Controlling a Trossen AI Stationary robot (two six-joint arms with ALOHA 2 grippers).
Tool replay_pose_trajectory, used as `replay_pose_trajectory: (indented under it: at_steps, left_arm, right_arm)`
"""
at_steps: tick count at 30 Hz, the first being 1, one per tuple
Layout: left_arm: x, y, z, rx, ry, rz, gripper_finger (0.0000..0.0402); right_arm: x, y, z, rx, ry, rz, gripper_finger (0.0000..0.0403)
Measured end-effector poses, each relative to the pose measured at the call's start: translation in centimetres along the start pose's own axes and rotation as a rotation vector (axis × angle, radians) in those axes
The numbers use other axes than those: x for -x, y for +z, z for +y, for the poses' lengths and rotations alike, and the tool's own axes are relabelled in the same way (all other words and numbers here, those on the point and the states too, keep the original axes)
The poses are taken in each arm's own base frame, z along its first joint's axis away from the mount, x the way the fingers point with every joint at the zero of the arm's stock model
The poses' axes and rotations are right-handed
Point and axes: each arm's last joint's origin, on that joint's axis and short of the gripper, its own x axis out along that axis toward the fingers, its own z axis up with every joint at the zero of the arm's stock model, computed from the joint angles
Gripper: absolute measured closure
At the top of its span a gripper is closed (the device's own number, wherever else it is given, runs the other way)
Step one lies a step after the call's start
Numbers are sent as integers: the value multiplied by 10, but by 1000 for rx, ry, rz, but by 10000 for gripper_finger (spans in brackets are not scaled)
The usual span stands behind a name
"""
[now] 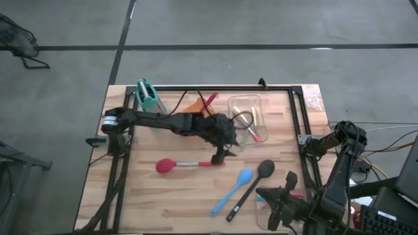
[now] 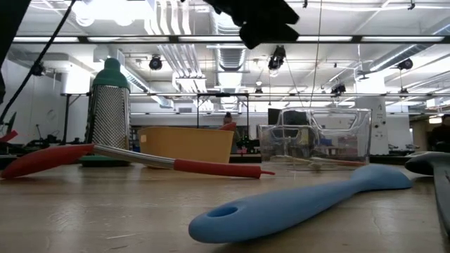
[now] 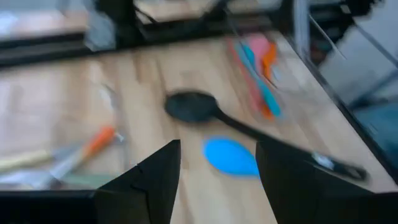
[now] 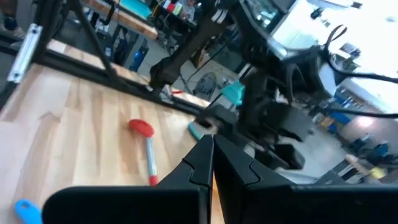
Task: Pick & Place Kitchen Items
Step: Put the red slotted spoon into the orange bin
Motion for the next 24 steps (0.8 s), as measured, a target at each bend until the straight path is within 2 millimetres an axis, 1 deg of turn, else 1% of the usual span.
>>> replay_pose_trajectory:
  at_steps: [5, 8, 12, 15, 18, 20, 24]
  left_arm:
    - [4, -15, -31, 30, -67, 146, 188]
    - [10, -24, -52, 48, -89, 198, 188]
    - [19, -47, -86, 41, -51, 264, 188]
    - [34, -63, -106, 27, 26, 282, 188]
    - [50, -78, -120, 35, 120, 278, 188]
    - [59, -88, -125, 65, 178, 273, 188]
    - [69, -109, -130, 118, 198, 283, 188]
  right_arm:
    - [-3, -7, 3, -4, 21, 24, 394]
    - [-5, -11, 5, 0, 31, 37, 394]
    - [-9, -16, 6, -22, 22, 47, 394]
    - [-12, -19, 6, -17, 15, 53, 394]
    - [-17, -19, 5, -21, 16, 69, 394]
    - [-20, -20, 5, -31, 12, 77, 394]
    - [-27, -20, 4, -45, 13, 97, 394]
